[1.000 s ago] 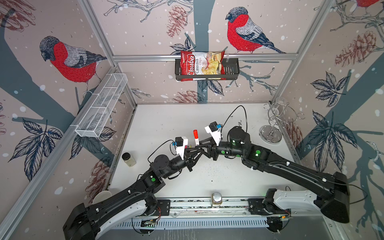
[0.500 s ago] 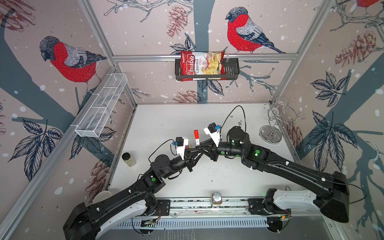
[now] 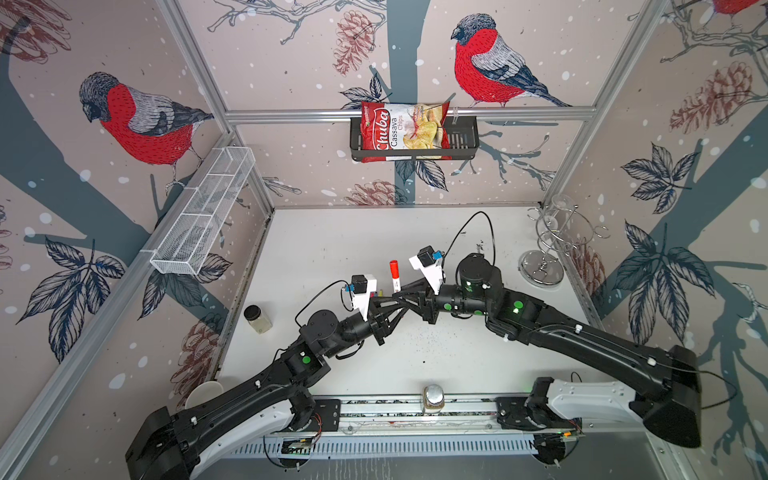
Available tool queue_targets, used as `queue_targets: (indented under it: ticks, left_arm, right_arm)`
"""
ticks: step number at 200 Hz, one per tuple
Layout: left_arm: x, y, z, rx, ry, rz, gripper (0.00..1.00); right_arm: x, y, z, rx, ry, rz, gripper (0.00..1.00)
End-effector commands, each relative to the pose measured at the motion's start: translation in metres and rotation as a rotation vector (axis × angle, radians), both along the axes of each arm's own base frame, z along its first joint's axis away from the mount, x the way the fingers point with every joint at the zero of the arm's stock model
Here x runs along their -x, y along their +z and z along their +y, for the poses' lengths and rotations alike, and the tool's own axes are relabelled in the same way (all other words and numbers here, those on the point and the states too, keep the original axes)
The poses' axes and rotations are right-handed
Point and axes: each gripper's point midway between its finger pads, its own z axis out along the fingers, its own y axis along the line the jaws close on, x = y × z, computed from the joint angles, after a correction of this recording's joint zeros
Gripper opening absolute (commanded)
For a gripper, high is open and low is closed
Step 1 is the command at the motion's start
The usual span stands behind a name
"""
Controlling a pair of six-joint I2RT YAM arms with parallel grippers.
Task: Insert the pens into the pen caps
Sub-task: 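Carry the capped marker away with the right gripper while the left withdraws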
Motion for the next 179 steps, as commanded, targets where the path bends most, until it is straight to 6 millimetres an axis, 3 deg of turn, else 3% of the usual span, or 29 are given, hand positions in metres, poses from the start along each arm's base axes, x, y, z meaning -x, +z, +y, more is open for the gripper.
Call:
queue_targets:
  ticks: [1,40,90,149,153,179]
  left_arm:
    - [-0.002,0.007,0.003,0.014,0.018,-0.02,0.45]
    - [0.0,0.001,0.006,-0.005,0.023,-0.001,0.53]
    - [-0.001,-0.007,0.018,-0.029,0.073,0.017,0.53]
    - [-0.004,-0.013,0.025,-0.064,0.113,0.026,0.53]
    - [-0.004,-0.012,0.025,-0.063,0.114,0.025,0.53]
    - [-0.005,-0.013,0.025,-0.07,0.119,0.025,0.53]
  right_arm:
    - [-0.015,-0.004,-0.007,0.028,-0.077,0.012,0.0]
    - [-0.035,-0.005,-0.02,0.036,-0.158,0.037,0.0]
    - [-0.084,-0.013,-0.056,0.114,-0.336,0.09,0.0]
    - [-0.123,-0.028,-0.093,0.22,-0.478,0.137,0.0]
    - [-0.128,-0.039,-0.093,0.246,-0.482,0.155,0.0]
    - [-0.141,-0.057,-0.099,0.316,-0.511,0.189,0.0]
